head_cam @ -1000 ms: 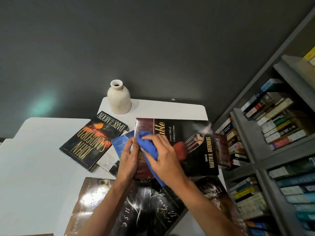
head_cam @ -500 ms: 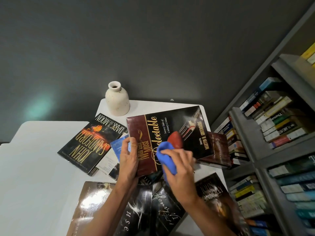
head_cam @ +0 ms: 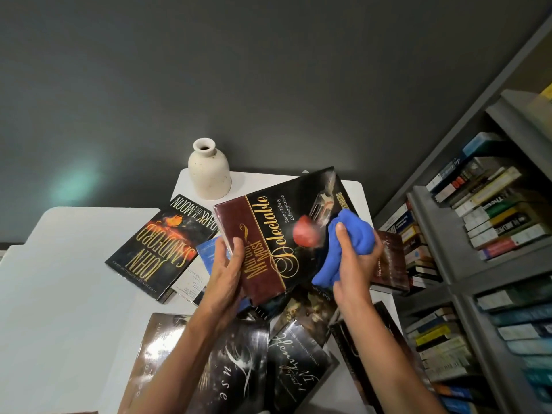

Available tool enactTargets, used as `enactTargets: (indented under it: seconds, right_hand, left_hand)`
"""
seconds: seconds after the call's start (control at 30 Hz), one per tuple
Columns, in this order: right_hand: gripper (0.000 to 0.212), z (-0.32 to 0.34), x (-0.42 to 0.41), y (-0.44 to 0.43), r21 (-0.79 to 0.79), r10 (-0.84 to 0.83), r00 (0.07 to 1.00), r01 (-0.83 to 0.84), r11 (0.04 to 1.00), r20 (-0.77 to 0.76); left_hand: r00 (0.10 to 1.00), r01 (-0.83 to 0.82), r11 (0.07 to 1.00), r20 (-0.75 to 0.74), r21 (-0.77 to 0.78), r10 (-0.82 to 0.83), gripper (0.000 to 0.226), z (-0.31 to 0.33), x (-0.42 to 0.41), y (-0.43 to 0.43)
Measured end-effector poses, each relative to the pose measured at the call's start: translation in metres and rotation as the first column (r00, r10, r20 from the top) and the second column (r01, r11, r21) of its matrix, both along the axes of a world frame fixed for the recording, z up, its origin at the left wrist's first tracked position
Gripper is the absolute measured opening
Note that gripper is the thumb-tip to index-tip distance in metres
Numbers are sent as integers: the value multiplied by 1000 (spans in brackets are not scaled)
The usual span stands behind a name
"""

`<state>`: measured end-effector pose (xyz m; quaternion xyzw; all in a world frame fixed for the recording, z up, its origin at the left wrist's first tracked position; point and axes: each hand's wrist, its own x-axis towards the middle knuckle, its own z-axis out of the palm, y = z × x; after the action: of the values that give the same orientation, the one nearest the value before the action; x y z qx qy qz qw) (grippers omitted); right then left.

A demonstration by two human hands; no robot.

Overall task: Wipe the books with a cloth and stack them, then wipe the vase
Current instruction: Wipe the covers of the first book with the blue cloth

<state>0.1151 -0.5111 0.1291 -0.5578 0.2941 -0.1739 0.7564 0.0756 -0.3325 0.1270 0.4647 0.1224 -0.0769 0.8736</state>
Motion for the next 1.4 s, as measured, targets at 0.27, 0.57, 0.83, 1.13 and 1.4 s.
enactTargets:
  seconds: [0.27, 0.57, 0.83, 1.13, 1.4]
  right_hand:
    - [36, 2, 6, -10, -117, 131, 988, -121, 986, 87]
    - [31, 3, 6, 15, -879, 126, 961, -278, 388, -248]
    - [50, 19, -21, 63, -866, 779, 568, -496, 66, -266]
    - [50, 23, -29, 44, -853, 817, 511, -520, 45, -268]
    - [45, 16, -60, 26, -884, 849, 493, -462, 68, -192]
  left_hand:
    - [989, -64, 986, -139, -151, 43, 50, 9, 27, 10]
    - [964, -216, 967, -185, -132, 190, 50, -14, 27, 4]
    - [970, -104, 987, -233, -125, 73, 47, -8, 25, 9]
    - [973, -92, 970, -226, -224, 40, 91, -8, 28, 16]
    - [970, -130, 955, -235, -266, 67, 65, -10, 29, 13]
